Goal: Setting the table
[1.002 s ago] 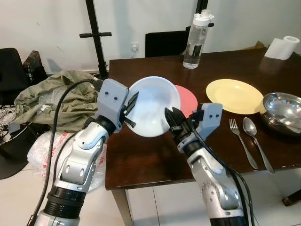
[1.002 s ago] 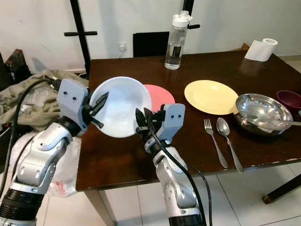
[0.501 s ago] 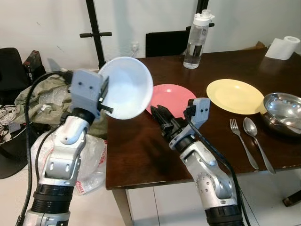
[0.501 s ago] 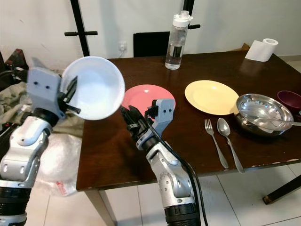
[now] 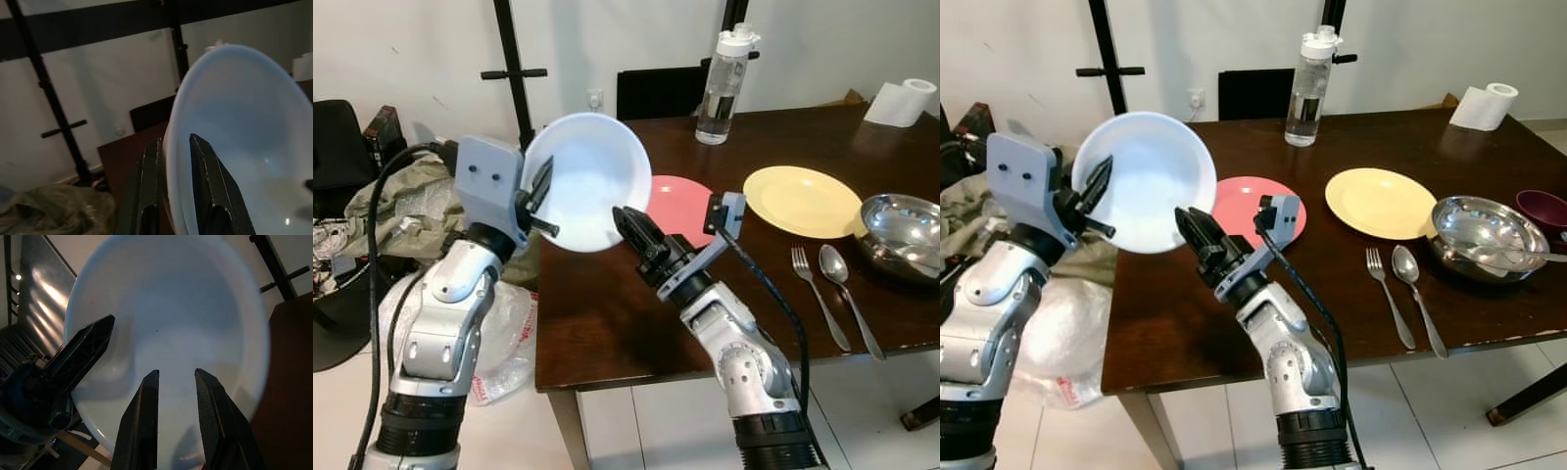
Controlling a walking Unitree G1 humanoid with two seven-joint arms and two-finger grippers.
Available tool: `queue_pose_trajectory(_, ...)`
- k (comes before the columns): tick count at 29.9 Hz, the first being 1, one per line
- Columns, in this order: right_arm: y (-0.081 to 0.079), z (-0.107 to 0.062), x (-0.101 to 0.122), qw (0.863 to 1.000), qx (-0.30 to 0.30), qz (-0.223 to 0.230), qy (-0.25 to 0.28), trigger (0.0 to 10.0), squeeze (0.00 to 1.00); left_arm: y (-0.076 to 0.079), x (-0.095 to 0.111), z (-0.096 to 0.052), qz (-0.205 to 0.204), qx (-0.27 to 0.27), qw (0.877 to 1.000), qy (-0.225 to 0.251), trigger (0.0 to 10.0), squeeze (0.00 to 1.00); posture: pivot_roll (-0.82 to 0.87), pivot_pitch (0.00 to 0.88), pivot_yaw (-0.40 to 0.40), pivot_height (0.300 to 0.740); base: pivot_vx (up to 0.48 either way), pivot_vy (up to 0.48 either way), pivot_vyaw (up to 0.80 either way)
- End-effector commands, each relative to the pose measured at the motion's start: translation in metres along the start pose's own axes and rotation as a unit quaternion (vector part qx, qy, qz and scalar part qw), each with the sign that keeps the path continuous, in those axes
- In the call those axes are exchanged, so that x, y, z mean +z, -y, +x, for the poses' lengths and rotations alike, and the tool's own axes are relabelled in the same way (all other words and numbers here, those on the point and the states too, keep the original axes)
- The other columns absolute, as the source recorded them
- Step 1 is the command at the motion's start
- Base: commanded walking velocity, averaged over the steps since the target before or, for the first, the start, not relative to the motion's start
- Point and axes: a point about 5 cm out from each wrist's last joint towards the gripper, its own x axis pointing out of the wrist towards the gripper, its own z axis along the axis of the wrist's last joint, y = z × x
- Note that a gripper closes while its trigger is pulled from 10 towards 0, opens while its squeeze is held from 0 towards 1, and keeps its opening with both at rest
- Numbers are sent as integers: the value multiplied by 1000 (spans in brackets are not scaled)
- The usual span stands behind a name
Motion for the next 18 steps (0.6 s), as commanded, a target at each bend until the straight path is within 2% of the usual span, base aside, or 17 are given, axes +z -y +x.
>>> queue_pose_trajectory(1, 1, 0, -5, 1000, -1, 16, -9, 10000, 0, 2, 4, -2, -12, -11, 1000, 6, 10000, 0, 122, 152, 87, 740, 0, 0, 0)
queue_pose_trajectory(3, 3, -1, -6, 999, -5, 32, -7, 10000, 0, 4, 6, -3, -34, -22, 999, 4, 10000, 0, 123, 152, 84, 740, 0, 0, 0)
queue_pose_trajectory(6, 5, -2, -6, 999, -9, 37, -6, 10000, 0, 3, 7, -3, -41, -21, 999, 4, 10000, 0, 122, 150, 85, 740, 0, 0, 0)
queue_pose_trajectory(9, 9, -9, -2, 999, -19, 26, -4, 10000, 0, -14, 5, -6, 33, 25, 999, 1, 10000, 0, 125, 147, 80, 740, 0, 0, 0)
queue_pose_trajectory(13, 10, -15, 0, 1000, -28, 8, -6, 10000, 0, -22, 6, -7, 59, 47, 997, 6, 10000, 0, 122, 146, 77, 740, 0, 0, 0)
queue_pose_trajectory(17, 15, -34, -4, 998, -56, -10, -20, 10000, 0, -17, 7, -11, 52, 32, 998, 4, 10000, 0, 109, 147, 77, 740, 0, 0, 0)
queue_pose_trajectory(18, 15, -34, -4, 998, -56, -10, -20, 10000, 0, -17, 7, -11, 52, 32, 998, 4, 10000, 0, 109, 147, 77, 740, 0, 0, 0)
